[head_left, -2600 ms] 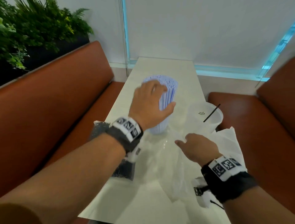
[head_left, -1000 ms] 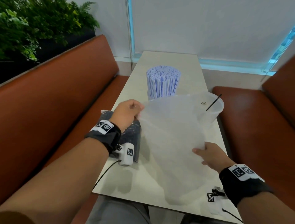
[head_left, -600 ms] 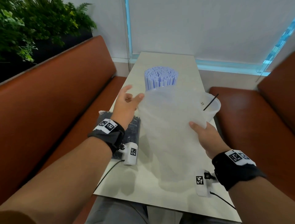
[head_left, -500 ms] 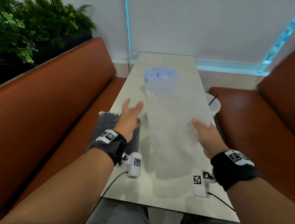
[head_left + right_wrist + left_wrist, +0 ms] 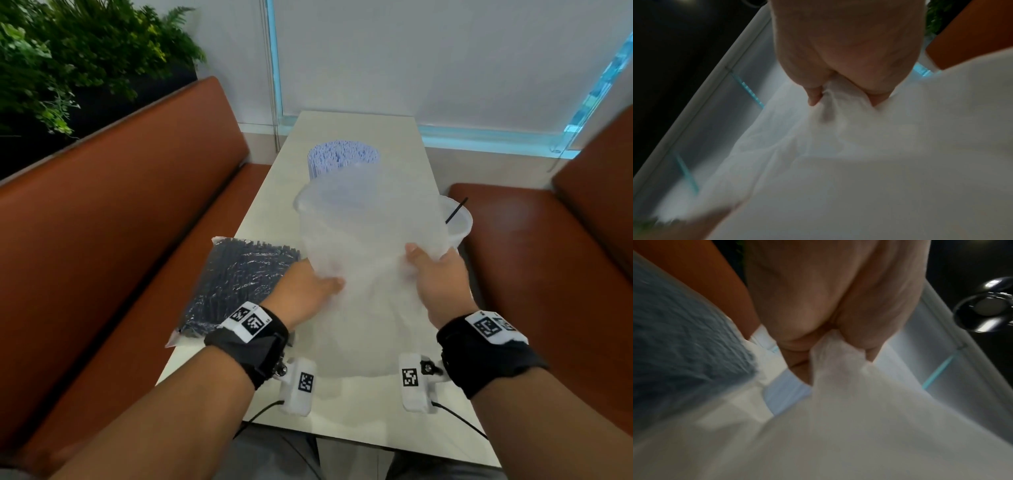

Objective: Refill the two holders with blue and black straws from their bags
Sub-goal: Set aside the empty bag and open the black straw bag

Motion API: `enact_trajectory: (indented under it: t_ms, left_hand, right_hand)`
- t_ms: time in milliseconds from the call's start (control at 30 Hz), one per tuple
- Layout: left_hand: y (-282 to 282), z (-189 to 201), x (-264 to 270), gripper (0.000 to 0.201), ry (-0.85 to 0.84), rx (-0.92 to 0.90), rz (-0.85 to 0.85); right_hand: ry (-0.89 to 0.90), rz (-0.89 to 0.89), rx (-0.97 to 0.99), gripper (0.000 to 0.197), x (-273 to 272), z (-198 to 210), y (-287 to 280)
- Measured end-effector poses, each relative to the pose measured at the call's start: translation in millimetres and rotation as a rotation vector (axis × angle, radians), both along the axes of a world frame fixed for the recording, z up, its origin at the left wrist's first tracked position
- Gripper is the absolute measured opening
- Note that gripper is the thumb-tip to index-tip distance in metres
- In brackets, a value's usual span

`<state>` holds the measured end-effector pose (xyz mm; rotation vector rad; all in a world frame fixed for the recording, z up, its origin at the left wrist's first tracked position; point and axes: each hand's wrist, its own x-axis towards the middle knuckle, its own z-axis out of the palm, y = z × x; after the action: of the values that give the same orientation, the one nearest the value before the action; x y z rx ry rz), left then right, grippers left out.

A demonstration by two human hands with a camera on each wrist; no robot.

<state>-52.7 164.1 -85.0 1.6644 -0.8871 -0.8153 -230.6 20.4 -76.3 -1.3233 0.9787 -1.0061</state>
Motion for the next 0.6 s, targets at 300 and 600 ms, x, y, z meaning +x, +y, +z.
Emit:
enact_trajectory:
  t_ms: [300,600]
  left_hand:
    - [24.8,1.4,-0.3,0.039,0.335,0.014,0.074]
    - [38.7,-14.0,-3.5,0.029,-0.009,0.094,-0.179]
  right_hand:
    - [-0.174,0.103,0.122,0.023,-24.7,1.4,0.8]
    - [-0.147,-0.072,0.106,0.027,-35.7,-0.6,-15.9]
